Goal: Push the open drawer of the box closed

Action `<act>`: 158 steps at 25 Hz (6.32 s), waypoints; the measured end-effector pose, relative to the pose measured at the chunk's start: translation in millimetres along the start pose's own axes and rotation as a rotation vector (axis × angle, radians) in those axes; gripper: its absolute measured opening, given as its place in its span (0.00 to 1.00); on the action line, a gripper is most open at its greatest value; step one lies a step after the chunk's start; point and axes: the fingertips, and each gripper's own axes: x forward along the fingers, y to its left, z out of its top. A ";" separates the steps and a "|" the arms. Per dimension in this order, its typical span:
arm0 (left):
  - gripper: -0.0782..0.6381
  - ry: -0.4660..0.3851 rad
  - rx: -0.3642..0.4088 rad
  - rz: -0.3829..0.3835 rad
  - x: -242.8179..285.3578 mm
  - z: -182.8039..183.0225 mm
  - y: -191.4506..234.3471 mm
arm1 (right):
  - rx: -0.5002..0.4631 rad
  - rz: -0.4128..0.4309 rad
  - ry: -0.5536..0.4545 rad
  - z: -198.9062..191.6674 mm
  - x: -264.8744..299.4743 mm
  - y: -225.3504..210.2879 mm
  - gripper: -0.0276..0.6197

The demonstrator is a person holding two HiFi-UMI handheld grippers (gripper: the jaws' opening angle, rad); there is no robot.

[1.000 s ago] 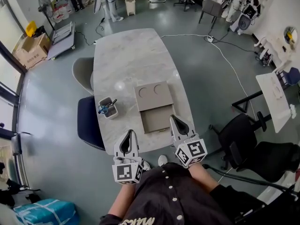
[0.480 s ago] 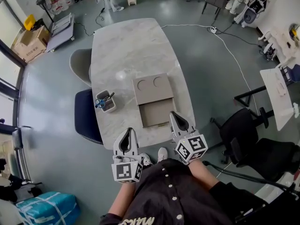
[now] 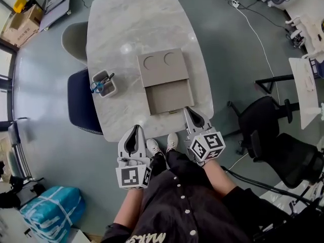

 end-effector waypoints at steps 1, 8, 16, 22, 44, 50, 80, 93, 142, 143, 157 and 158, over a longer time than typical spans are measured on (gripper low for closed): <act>0.13 0.008 -0.002 -0.001 1.3 -4.9 0.7 | 0.011 -0.006 0.013 -8.4 2.4 -4.4 0.04; 0.13 0.074 -0.025 0.002 8.4 -50.6 1.5 | 0.132 -0.016 0.110 -68.9 21.1 -27.6 0.04; 0.13 0.149 -0.058 0.013 3.2 -95.2 -3.5 | 0.229 -0.028 0.233 -131.7 25.7 -34.3 0.12; 0.13 0.167 -0.071 0.019 2.3 -109.0 -5.2 | 0.443 -0.049 0.275 -164.2 35.4 -44.0 0.12; 0.13 0.187 -0.105 0.001 7.5 -124.5 -13.3 | 0.918 -0.108 0.254 -198.9 68.7 -59.3 0.13; 0.13 0.180 -0.099 0.003 10.6 -120.4 -12.6 | 0.950 -0.088 0.244 -195.4 68.7 -58.6 0.11; 0.13 0.180 -0.105 0.037 49.6 -100.2 12.7 | 0.902 -0.090 0.253 -160.2 143.0 -79.2 0.12; 0.13 0.195 -0.111 0.032 69.1 -99.6 18.8 | 0.903 -0.087 0.226 -143.3 180.9 -90.5 0.12; 0.13 -0.029 -0.063 0.010 43.0 22.1 12.3 | 0.478 0.058 0.056 8.6 71.8 -12.4 0.04; 0.13 -0.040 -0.061 0.012 41.4 27.8 12.9 | 0.471 0.058 0.032 17.1 66.5 -10.8 0.04; 0.13 -0.140 -0.062 -0.046 35.8 75.8 -2.1 | 0.129 0.096 -0.156 105.0 15.9 16.9 0.04; 0.13 -0.149 -0.052 -0.051 36.6 80.0 -4.0 | 0.092 0.100 -0.172 111.7 13.1 20.6 0.04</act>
